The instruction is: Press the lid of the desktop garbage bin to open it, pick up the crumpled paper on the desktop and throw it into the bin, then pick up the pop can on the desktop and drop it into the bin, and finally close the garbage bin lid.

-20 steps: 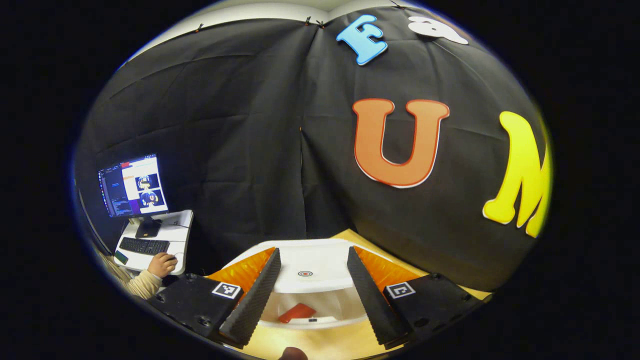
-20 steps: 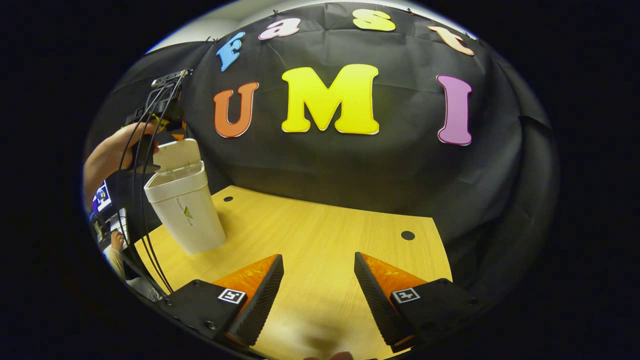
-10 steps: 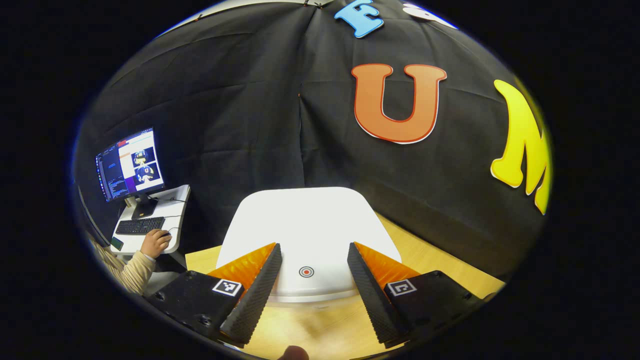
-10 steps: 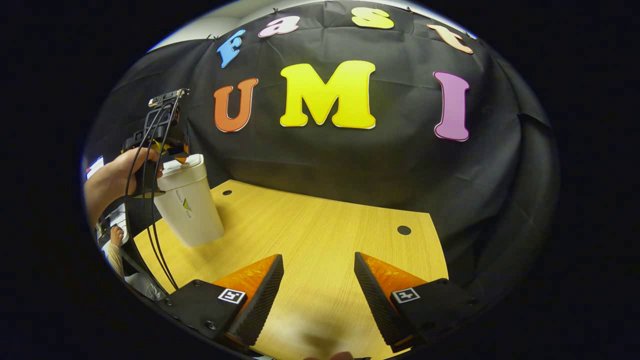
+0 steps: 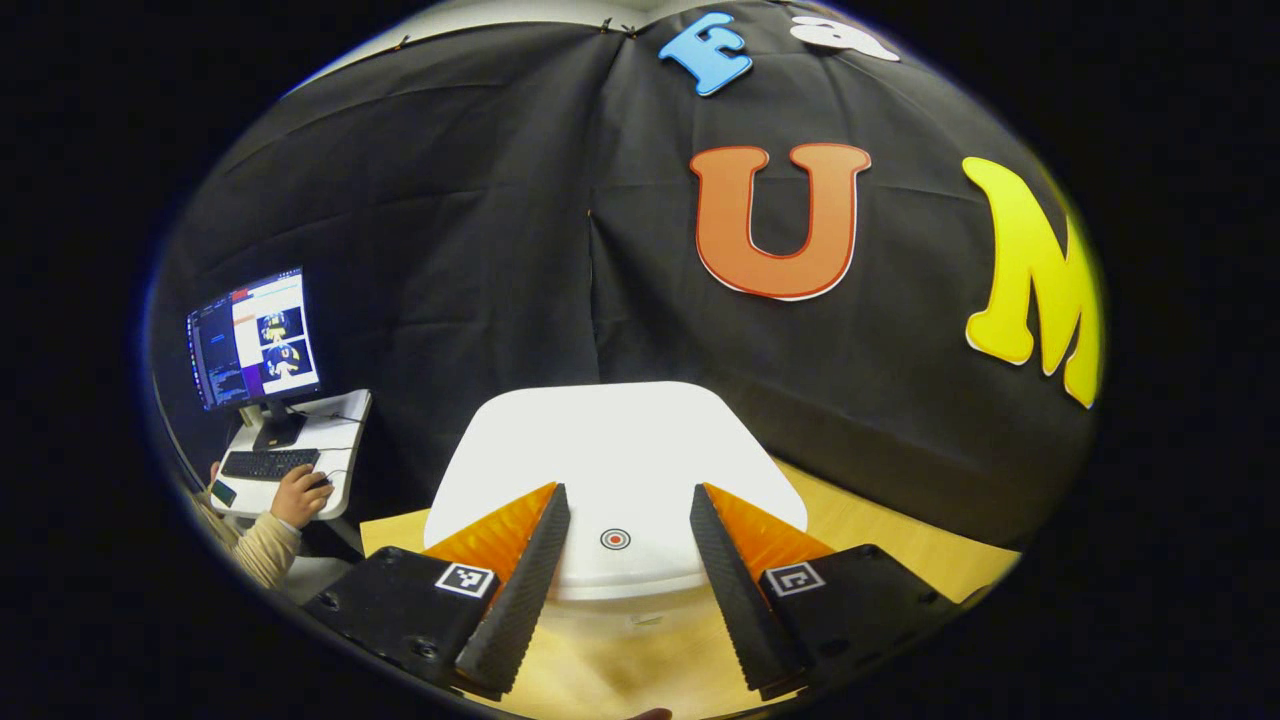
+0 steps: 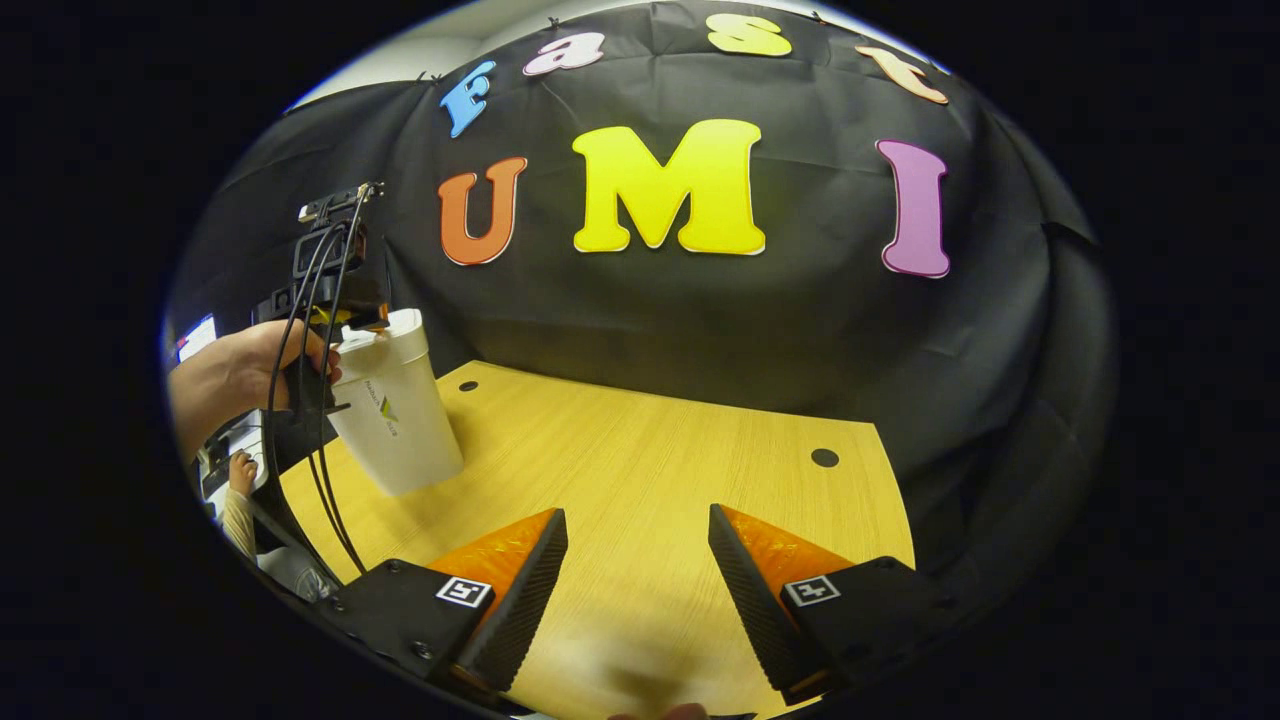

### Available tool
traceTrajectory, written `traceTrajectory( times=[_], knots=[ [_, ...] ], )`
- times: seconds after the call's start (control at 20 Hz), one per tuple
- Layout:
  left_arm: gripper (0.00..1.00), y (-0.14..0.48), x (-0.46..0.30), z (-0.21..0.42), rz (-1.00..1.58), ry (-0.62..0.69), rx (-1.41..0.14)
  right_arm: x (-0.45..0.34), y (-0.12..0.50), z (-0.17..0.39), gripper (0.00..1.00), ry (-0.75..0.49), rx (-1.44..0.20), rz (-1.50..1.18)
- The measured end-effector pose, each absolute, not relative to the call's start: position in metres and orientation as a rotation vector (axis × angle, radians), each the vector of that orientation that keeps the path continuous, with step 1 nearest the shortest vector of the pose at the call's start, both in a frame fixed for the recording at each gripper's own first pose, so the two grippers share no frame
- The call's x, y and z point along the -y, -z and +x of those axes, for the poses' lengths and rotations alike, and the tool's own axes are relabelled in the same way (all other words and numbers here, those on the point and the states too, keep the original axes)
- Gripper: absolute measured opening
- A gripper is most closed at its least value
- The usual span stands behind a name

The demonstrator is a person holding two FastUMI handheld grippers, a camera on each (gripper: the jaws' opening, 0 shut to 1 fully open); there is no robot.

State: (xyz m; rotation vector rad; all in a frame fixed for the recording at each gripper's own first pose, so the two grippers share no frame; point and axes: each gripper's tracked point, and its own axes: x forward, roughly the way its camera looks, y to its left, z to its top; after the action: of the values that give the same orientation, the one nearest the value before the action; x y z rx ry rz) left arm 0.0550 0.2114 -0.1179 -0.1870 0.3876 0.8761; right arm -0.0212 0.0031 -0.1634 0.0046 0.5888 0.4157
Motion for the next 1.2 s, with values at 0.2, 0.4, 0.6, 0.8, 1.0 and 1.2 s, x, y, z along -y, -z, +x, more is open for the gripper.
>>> traceTrajectory(
  times=[0.2, 0.4, 0.6, 0.8, 1.0, 1.2],
  knots=[
    [0.74, 0.111, -0.214, 0.061, -0.157, -0.828, -0.391, -0.003, 0.146, -0.010, 0.90, -0.381, -0.532, 0.005],
    [0.82, 0.087, -0.203, 0.068, -0.211, -0.705, -0.330, -0.012, 0.119, 0.002, 0.90, -0.354, -0.451, 0.001],
    [0.83, 0.036, -0.177, 0.083, -0.187, -0.515, -0.221, -0.025, 0.082, 0.016, 0.90, -0.314, -0.330, -0.022],
    [0.86, 0.010, -0.152, 0.079, -0.131, -0.339, -0.153, -0.046, 0.054, 0.021, 0.90, -0.297, -0.250, -0.043],
    [0.86, -0.008, -0.112, 0.071, -0.081, -0.164, -0.077, -0.048, 0.034, 0.021, 0.90, -0.238, -0.189, -0.044],
    [0.86, -0.024, -0.050, 0.052, -0.063, -0.023, -0.021, -0.039, 0.018, 0.017, 0.92, -0.160, -0.151, -0.036]
  ],
)
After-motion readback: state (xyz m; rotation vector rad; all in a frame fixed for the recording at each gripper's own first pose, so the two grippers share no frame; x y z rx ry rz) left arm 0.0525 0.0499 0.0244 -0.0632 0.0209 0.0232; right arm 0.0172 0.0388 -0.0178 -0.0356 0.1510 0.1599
